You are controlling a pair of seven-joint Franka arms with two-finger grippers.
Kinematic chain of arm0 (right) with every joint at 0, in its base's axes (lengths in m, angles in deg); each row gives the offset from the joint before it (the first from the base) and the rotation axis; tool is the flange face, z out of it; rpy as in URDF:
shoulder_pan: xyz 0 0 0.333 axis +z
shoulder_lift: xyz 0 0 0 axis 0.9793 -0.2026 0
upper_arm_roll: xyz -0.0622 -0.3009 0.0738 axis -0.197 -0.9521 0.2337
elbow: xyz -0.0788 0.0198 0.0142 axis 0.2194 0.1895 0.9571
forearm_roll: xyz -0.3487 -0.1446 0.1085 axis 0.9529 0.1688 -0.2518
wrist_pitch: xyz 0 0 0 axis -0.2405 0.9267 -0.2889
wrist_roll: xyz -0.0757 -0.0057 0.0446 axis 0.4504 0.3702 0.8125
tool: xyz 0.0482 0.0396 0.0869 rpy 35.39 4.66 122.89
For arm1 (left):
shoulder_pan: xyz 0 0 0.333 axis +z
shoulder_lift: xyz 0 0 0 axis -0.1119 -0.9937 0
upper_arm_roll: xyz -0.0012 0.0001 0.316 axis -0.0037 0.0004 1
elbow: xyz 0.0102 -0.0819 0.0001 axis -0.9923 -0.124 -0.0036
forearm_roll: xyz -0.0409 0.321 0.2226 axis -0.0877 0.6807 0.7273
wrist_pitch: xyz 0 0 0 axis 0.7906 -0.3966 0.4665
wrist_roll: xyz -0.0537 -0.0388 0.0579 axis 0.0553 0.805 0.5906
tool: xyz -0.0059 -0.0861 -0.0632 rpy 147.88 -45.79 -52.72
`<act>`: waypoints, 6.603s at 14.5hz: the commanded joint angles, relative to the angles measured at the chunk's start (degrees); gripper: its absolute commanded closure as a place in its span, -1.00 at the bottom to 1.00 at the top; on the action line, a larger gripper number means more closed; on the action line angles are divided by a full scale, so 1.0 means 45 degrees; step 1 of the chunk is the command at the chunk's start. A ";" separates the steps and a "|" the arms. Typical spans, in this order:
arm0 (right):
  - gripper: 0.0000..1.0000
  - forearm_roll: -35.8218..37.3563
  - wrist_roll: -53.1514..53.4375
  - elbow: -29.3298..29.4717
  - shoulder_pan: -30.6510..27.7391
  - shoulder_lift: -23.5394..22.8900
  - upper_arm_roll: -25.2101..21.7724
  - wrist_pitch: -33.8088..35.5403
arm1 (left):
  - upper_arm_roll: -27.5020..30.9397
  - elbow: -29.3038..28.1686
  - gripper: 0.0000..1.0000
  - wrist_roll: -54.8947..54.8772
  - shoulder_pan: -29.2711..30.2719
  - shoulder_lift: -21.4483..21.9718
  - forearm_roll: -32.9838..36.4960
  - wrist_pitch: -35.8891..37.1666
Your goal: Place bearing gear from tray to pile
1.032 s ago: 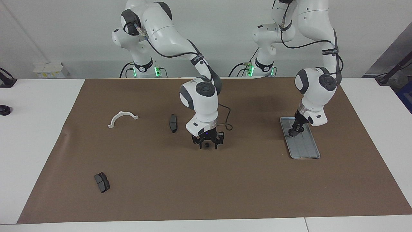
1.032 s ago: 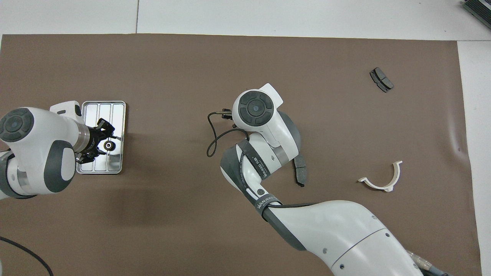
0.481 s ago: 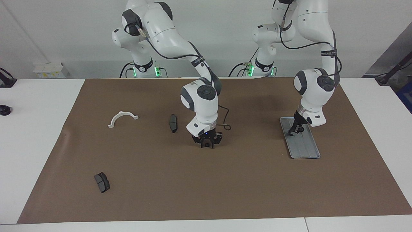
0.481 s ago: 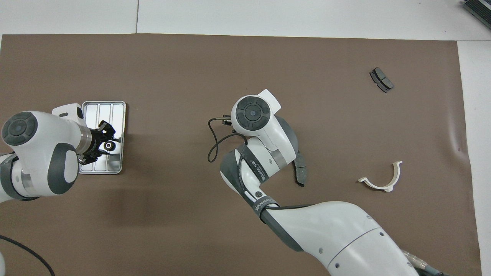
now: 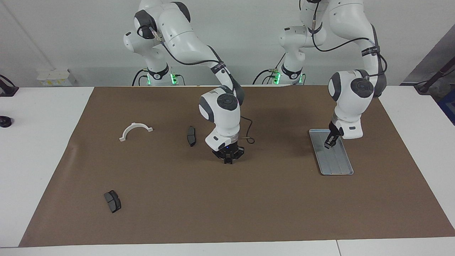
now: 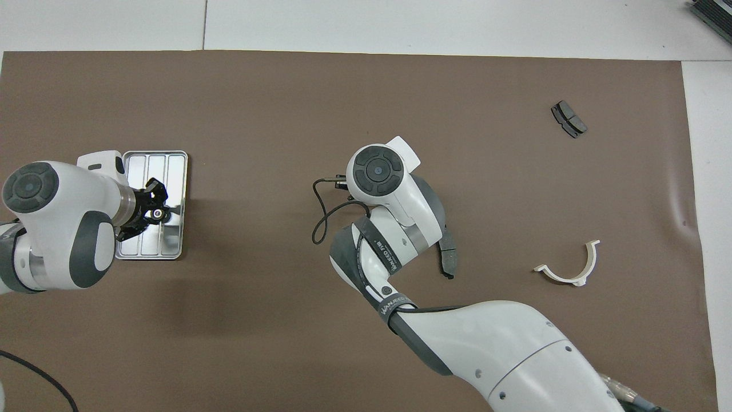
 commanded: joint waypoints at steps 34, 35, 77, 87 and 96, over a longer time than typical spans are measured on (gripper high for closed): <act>-1.00 -0.0271 -0.7336 -0.1102 -0.6129 0.1935 0.0127 0.0891 | 0.0166 0.3271 -1.00 0.3210 -0.5151 -0.1706 -0.1848 0.0087; -1.00 -0.0387 -0.6810 -0.0984 -0.5778 0.1954 0.0127 0.0969 | 0.0166 0.3270 -1.00 0.2628 -0.4525 -0.1450 -0.1867 0.0730; 0.86 0.0413 -0.0008 0.0012 -0.0286 -0.0174 0.0791 -0.0437 | 0.0225 -0.2831 1.00 -0.2671 0.1712 0.0172 -0.1789 -0.3394; 1.00 0.0451 -0.4181 0.1419 -0.3562 0.0001 0.0946 0.1359 | 0.0069 0.2021 1.00 -0.2030 -0.1817 0.0545 -0.1222 0.2557; 0.99 0.0705 -0.8560 0.1400 -0.6689 0.0001 0.0830 0.1478 | 0.0010 0.2775 1.00 0.2795 -0.6743 -0.2670 -0.1359 -0.2464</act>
